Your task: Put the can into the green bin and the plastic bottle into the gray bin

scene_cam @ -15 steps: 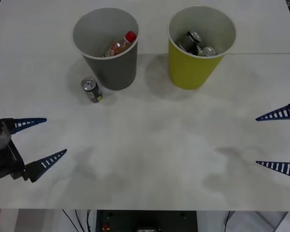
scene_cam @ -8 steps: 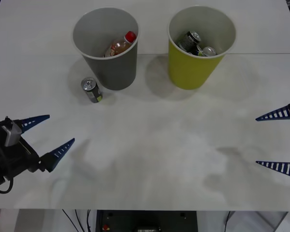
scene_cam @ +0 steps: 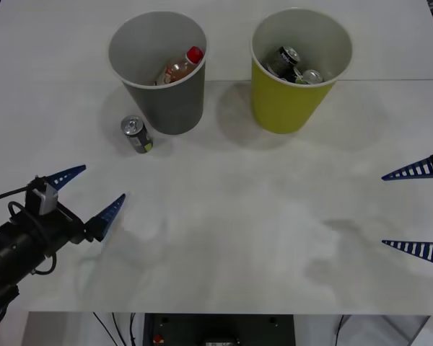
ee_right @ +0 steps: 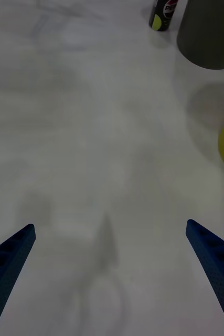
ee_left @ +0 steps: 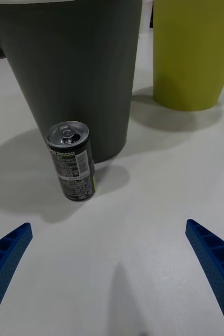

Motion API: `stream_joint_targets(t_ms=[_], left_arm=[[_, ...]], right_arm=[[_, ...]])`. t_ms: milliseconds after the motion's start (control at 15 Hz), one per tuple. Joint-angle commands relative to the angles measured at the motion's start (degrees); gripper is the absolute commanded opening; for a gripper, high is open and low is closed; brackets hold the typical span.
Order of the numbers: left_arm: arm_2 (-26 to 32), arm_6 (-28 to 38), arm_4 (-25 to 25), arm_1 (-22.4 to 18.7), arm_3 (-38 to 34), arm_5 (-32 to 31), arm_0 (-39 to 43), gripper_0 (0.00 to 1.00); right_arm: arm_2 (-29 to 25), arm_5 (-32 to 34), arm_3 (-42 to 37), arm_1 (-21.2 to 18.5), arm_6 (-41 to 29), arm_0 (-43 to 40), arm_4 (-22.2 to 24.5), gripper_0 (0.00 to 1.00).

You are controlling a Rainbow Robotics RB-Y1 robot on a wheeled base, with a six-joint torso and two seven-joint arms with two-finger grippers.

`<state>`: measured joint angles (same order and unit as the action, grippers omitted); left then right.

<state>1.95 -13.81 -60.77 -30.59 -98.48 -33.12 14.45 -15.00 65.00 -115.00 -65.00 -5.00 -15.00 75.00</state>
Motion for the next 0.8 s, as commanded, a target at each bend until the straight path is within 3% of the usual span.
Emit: stream_joint_targets(t_ms=[67,400,800], left_arm=[[0.0,-6.7,3.6,3.6,5.2,-1.2,-2.5,1.00],[0.0,-16.3,12.2,5.4,16.3,-4.6,-8.6,1.00],[0.0,-17.8,15.3,6.2,24.1,-7.5,-14.4,1.00]], right_arm=[[0.0,0.0,0.0,0.0,0.0,0.0,0.0,1.00],[0.0,0.0,0.0,0.0,0.0,0.0,0.0,1.00],[0.0,0.0,0.0,0.0,0.0,0.0,0.0,1.00]])
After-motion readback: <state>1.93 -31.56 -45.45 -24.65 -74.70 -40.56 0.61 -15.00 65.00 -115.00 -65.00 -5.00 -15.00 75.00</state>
